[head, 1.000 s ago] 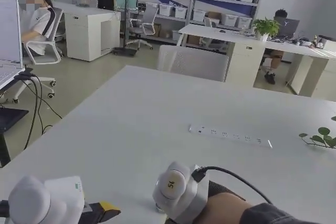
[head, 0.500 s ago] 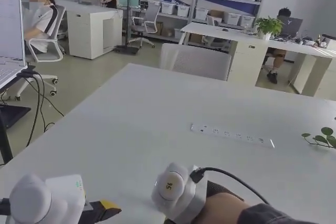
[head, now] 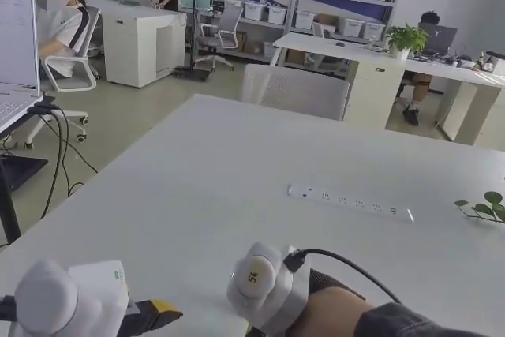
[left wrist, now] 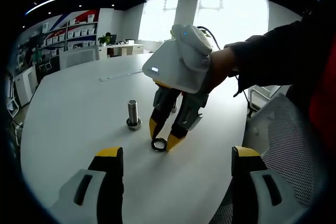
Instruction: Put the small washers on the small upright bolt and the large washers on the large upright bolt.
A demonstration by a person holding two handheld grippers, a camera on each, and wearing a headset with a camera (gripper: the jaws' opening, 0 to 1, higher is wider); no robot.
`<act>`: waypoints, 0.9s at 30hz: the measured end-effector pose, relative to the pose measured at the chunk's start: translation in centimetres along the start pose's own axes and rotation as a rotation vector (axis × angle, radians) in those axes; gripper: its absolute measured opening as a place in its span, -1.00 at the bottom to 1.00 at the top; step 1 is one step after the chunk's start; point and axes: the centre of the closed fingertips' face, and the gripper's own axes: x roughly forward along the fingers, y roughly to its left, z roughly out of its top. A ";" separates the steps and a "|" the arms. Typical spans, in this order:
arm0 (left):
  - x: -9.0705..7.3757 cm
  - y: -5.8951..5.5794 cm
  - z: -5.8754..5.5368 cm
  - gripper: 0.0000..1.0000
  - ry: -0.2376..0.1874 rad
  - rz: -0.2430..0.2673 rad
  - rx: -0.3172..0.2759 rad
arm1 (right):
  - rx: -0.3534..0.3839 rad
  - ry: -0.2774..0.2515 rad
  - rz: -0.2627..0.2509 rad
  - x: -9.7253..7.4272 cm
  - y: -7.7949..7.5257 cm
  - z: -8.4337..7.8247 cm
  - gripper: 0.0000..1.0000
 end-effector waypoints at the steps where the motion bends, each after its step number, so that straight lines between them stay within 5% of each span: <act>1: 0.0 0.0 0.0 0.69 0.000 0.000 -0.001 | 0.002 -0.001 0.000 0.0 0.0 0.0 -0.50; 27: 0.1 -0.3 0.1 0.69 0.005 -0.011 0.006 | 0.021 0.022 -0.002 -0.9 0.0 -0.9 -0.54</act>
